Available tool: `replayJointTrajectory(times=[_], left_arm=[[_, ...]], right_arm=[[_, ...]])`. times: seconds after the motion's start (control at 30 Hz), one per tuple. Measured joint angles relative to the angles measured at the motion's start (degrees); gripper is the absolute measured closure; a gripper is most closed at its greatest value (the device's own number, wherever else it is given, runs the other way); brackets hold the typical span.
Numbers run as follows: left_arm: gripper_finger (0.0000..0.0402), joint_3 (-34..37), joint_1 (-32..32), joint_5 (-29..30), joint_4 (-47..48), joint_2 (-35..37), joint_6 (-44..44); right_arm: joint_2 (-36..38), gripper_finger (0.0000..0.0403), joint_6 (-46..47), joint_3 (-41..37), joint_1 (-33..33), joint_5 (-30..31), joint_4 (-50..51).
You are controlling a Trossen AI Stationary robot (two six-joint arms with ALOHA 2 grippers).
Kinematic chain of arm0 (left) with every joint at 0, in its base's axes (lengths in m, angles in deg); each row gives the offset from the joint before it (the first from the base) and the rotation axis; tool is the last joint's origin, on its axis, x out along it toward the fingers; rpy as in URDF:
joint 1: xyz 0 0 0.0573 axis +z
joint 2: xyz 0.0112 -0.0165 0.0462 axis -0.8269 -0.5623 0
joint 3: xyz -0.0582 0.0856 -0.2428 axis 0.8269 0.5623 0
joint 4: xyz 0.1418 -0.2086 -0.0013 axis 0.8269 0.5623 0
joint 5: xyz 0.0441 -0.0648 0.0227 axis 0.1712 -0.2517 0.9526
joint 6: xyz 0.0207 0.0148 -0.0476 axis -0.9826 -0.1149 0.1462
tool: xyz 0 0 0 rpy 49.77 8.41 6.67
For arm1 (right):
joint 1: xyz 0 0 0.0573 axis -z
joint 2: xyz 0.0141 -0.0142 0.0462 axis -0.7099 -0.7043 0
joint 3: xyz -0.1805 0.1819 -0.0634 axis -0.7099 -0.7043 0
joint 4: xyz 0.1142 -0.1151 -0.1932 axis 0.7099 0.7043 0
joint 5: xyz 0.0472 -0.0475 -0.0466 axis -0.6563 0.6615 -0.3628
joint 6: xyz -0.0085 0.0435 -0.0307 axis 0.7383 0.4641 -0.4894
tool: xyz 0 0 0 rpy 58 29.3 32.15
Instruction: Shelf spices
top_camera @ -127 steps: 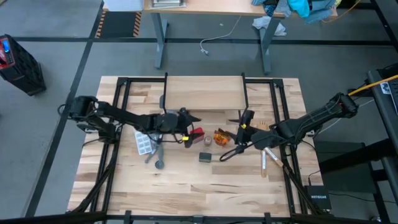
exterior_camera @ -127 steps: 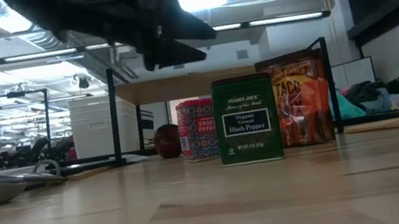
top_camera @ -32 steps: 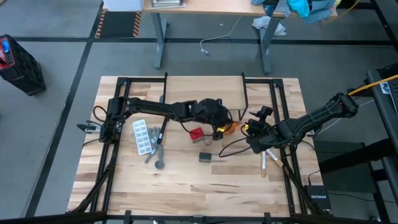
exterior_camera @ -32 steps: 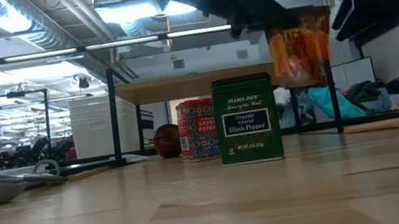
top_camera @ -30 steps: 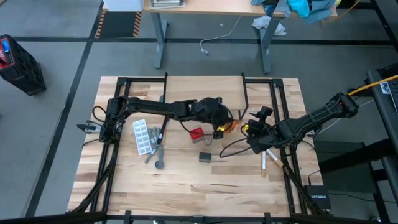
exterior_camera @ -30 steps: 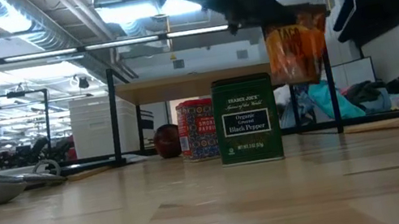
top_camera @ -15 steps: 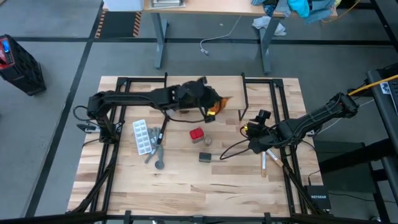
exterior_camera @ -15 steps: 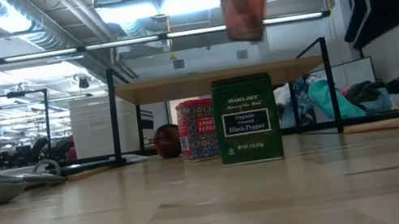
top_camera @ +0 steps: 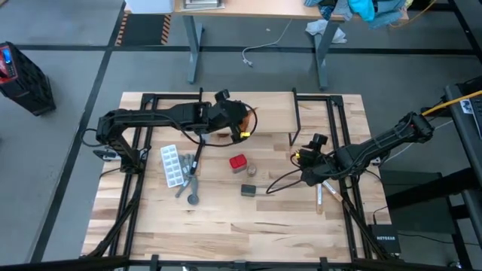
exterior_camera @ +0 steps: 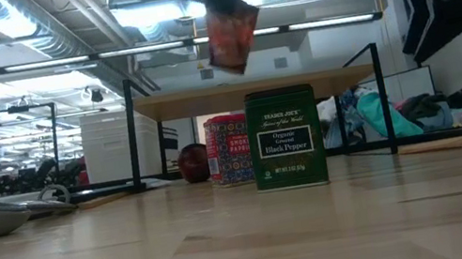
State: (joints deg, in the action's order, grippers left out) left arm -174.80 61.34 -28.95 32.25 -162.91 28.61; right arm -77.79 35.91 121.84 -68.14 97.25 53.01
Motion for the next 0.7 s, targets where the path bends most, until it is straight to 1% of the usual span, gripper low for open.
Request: replayJointTrajectory(times=[0.2,0.33,0.53,0.6,0.7], left_arm=[[0.0401,1.0,0.2,1.3,3.2,1.2,2.3],[0.0401,0.9,0.2,1.4,3.4,3.8,1.9],[0.0401,1.0,0.2,1.5,6.7,8.3,2.3],[0.0401,2.5,0.3,1.6,6.4,10.3,2.3],[0.0401,7.2,1.3,1.6,5.3,14.1,2.6]], right_arm=[[0.0,0.0157,-0.1,0.0,0.0,0.0,0.0],[0.0,0.0157,-0.2,0.0,0.0,-0.2,0.0],[0.0,0.0157,-0.3,0.0,0.0,-0.6,-0.1],[0.0,0.0157,-0.4,0.0,0.0,-0.6,-0.1],[0.0,0.0157,-0.4,0.0,0.0,-0.6,-0.1]])
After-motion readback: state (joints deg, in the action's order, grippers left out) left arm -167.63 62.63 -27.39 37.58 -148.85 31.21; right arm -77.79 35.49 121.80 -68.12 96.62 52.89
